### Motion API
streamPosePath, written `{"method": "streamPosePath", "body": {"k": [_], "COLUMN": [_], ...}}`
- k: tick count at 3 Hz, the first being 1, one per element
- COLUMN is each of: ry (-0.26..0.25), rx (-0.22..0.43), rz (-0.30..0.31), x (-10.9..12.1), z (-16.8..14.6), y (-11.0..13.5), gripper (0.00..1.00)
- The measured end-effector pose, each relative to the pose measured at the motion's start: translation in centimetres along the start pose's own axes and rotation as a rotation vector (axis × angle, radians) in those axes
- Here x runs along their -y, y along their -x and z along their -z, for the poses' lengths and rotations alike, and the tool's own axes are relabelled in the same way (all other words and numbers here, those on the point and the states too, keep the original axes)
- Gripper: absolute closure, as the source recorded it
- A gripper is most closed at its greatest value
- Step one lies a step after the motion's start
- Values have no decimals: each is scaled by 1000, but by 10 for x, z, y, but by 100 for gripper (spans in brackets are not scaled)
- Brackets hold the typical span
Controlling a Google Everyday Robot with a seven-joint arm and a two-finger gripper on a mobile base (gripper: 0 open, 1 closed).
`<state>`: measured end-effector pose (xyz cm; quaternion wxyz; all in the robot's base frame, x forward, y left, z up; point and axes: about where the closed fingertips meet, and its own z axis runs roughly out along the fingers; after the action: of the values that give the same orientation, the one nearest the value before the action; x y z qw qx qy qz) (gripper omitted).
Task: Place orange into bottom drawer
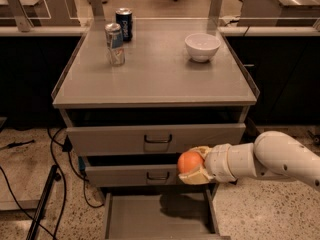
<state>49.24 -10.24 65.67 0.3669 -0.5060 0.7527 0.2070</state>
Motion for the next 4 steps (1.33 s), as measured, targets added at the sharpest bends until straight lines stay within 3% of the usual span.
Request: {"method": "streamPosePath", "body": {"k": [1, 3, 4], "ry": [-1, 16, 60], "rx": [-9, 11, 2], "rz": [-6, -68, -117], "x": [-7, -28, -50], "z": [-26, -124, -191], "y": [-36, -144, -210], "gripper": [100, 100, 100]}}
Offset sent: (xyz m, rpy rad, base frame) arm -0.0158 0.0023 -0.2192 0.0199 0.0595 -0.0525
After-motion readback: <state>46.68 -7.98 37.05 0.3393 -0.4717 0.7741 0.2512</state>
